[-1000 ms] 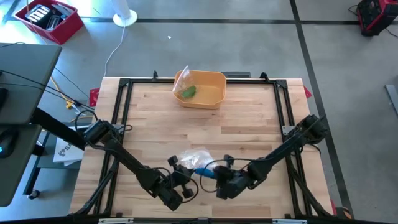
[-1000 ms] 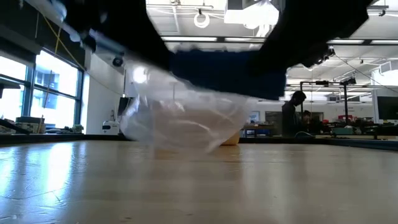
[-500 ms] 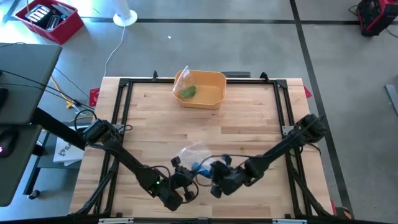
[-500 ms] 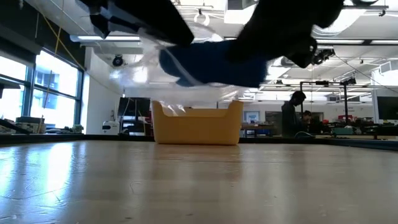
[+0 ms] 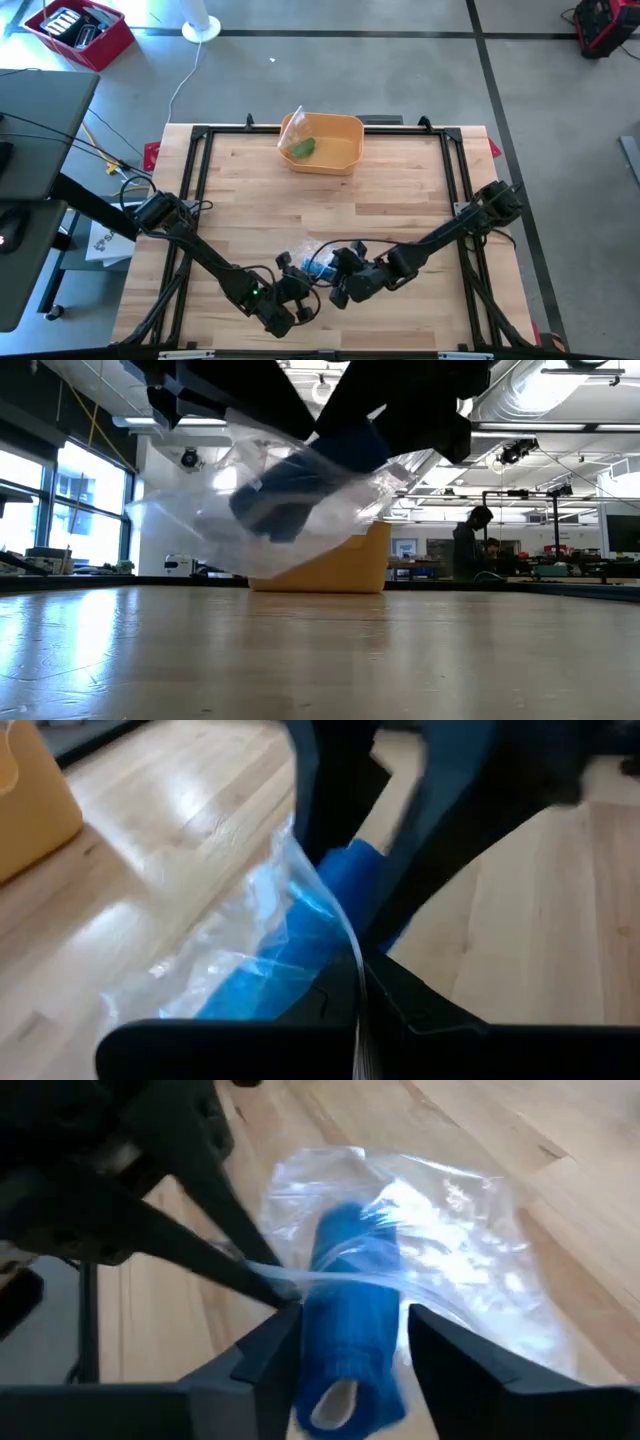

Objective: Roll bandage
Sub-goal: Put the blue bandage to the zip bag, then close the transparent zip bag

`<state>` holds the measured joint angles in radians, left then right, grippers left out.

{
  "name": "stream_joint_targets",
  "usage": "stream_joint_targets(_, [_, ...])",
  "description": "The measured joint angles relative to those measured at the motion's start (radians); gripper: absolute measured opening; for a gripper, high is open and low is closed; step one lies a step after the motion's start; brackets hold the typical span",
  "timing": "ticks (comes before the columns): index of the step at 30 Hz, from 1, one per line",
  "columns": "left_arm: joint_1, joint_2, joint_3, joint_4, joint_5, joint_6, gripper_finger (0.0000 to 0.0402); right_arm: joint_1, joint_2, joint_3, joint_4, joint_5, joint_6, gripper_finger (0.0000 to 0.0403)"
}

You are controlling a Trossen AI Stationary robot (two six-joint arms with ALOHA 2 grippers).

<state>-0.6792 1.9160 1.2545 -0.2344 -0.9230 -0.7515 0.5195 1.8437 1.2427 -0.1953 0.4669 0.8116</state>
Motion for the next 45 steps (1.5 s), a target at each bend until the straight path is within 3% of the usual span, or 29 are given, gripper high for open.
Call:
stream_joint_targets(4, [0.002, -0.01, -0.001, -0.048, 0.006, -0.053, 0.0, 0.019, -0.018, 0.0, 0.009, -0.045, 0.022, 0.0189])
stream_joint_targets(8, [0.005, -0.053, -0.001, -0.066, 0.047, -0.059, 0.0, 0.051, -0.059, 0.0, 0.057, -0.013, -0.048, 0.019])
stream_joint_targets(11, [0.005, -0.103, 0.0, -0.08, 0.088, -0.059, 0.0, 0.099, -0.093, 0.0, 0.107, 0.011, -0.214, 0.019])
stream_joint_targets(15, [0.043, -0.14, -0.001, -0.245, 0.175, -0.129, 0.0, 0.183, -0.106, 0.001, 0.171, 0.02, -0.514, 0.019])
stream_joint_targets(17, [0.062, -0.145, -0.002, -0.263, 0.215, -0.145, 0.0, 0.218, -0.106, 0.001, 0.163, 0.086, -0.58, 0.019])
stream_joint_targets(24, [0.049, -0.148, 0.0, -0.14, 0.322, -0.071, 0.0, 0.259, -0.103, 0.001, -0.097, 0.315, -0.514, 0.019])
stream_joint_targets(28, [0.036, -0.148, 0.0, -0.123, 0.335, -0.047, 0.0, 0.232, -0.102, 0.0, -0.262, 0.252, -0.424, 0.019])
stream_joint_targets(33, [0.029, -0.149, 0.0, -0.118, 0.335, -0.039, 0.0, 0.188, -0.056, 0.0, -0.237, 0.137, -0.467, 0.0188])
stream_joint_targets(37, [0.029, -0.149, 0.0, -0.121, 0.334, -0.036, 0.0, 0.17, -0.02, 0.0, -0.147, 0.131, -0.499, 0.0154])
stream_joint_targets(42, [0.03, -0.151, 0.0, -0.116, 0.319, 0.024, 0.0008, 0.161, -0.016, 0.0, -0.133, 0.126, -0.462, 0.0032])
stream_joint_targets(45, [0.038, -0.175, 0.0, -0.123, 0.319, 0.101, 0.0037, 0.159, -0.017, 0.011, -0.133, 0.128, -0.437, 0.0019])
